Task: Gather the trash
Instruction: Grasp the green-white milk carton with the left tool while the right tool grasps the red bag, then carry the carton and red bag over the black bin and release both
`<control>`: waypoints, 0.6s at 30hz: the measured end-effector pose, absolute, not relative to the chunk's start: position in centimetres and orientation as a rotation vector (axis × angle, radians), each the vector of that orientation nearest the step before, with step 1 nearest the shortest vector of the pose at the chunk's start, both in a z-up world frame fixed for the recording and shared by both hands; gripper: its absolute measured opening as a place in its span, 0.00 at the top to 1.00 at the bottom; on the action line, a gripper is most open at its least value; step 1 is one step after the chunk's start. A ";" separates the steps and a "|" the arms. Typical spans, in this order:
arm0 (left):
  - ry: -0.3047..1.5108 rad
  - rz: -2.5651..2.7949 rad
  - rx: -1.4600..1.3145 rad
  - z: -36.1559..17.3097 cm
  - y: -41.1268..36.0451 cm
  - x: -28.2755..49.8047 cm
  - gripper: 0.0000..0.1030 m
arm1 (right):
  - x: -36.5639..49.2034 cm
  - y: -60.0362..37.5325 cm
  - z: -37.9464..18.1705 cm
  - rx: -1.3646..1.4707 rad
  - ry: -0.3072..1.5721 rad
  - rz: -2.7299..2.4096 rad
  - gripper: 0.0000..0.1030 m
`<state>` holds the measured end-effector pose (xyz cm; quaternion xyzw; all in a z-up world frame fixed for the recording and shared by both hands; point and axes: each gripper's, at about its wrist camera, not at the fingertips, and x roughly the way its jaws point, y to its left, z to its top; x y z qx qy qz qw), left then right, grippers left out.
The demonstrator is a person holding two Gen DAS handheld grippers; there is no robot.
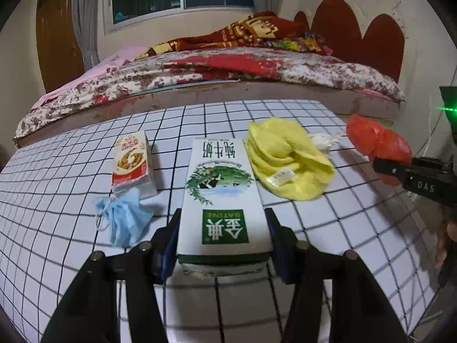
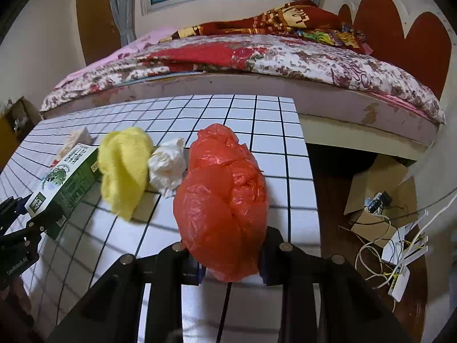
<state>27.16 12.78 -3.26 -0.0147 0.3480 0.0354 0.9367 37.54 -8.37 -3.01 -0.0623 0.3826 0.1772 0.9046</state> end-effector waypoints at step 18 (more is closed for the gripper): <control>0.617 -0.042 -0.080 -2.2 10.1 19.2 0.47 | 25.6 -13.3 -2.1 -0.077 0.719 0.388 0.72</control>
